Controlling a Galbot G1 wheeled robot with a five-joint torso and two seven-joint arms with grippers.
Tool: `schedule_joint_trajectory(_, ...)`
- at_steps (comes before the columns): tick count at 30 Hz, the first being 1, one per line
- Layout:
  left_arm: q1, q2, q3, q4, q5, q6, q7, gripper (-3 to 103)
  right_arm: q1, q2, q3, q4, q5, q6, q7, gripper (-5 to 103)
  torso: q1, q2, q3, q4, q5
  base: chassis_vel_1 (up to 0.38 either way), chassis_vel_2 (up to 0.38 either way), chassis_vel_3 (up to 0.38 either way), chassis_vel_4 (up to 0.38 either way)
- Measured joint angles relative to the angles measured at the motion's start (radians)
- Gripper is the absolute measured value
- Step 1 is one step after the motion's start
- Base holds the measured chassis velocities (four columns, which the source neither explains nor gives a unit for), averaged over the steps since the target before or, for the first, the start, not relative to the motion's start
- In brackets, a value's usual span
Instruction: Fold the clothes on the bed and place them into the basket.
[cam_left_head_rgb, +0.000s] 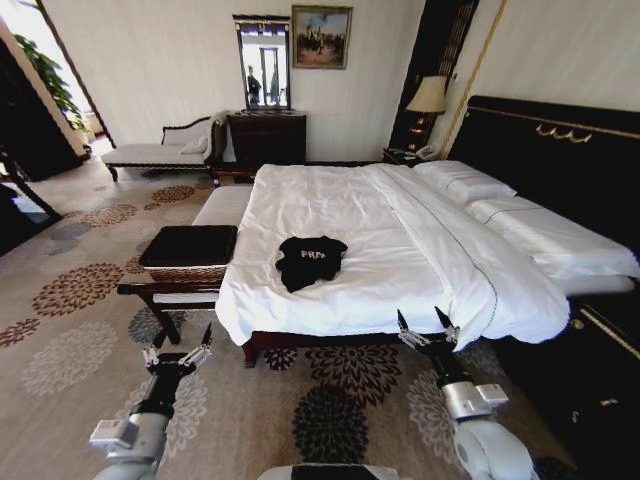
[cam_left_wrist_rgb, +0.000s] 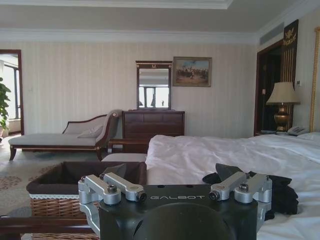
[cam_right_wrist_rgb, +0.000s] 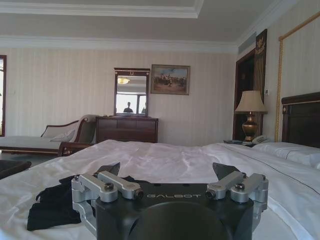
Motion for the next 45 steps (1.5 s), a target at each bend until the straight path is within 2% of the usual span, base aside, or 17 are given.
schedule_joint_trajectory(31, 0.036, -0.028, 0.003, 0.008, 0.007, -0.023, 0.004, 100, -0.01, 0.02, -0.018, -0.004, -0.027, -0.017, -0.005, 100, 0.0, 0.0, 0.0, 0.0, 0.0, -0.051, 0.054, 0.057, -0.059)
schedule_joint_trajectory(45, 0.05, -0.026, 0.006, 0.021, 0.004, -0.033, 0.006, 100, -0.016, 0.027, -0.023, -0.003, -0.035, -0.017, -0.011, 100, 0.0, 0.0, 0.0, 0.0, -0.0001, -0.122, 0.078, 0.119, -0.083)
